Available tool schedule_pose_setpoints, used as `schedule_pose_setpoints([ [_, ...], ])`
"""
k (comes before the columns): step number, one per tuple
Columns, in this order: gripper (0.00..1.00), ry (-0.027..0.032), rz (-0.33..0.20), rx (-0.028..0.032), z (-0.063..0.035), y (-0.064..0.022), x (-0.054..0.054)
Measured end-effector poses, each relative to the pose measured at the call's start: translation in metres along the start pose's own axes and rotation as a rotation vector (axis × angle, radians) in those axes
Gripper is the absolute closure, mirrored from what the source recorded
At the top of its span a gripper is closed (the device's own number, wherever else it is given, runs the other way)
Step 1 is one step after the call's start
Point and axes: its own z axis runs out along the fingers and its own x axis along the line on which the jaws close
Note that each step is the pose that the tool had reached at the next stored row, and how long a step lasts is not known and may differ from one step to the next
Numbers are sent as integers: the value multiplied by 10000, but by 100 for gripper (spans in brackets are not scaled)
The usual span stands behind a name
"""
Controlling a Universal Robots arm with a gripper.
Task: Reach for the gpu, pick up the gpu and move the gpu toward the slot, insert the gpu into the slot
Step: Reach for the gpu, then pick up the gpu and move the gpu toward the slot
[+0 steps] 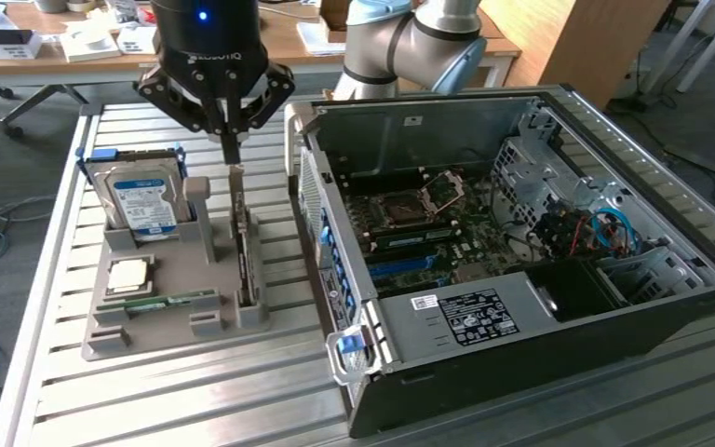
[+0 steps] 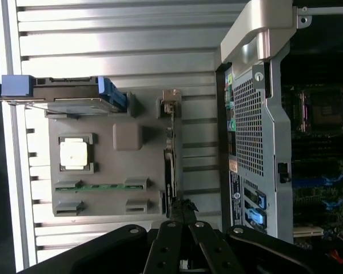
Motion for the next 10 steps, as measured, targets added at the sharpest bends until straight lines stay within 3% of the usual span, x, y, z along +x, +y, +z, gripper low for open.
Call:
schedule_pose_setpoints([
  [10, 89, -1, 1, 0, -1, -26, 0],
])
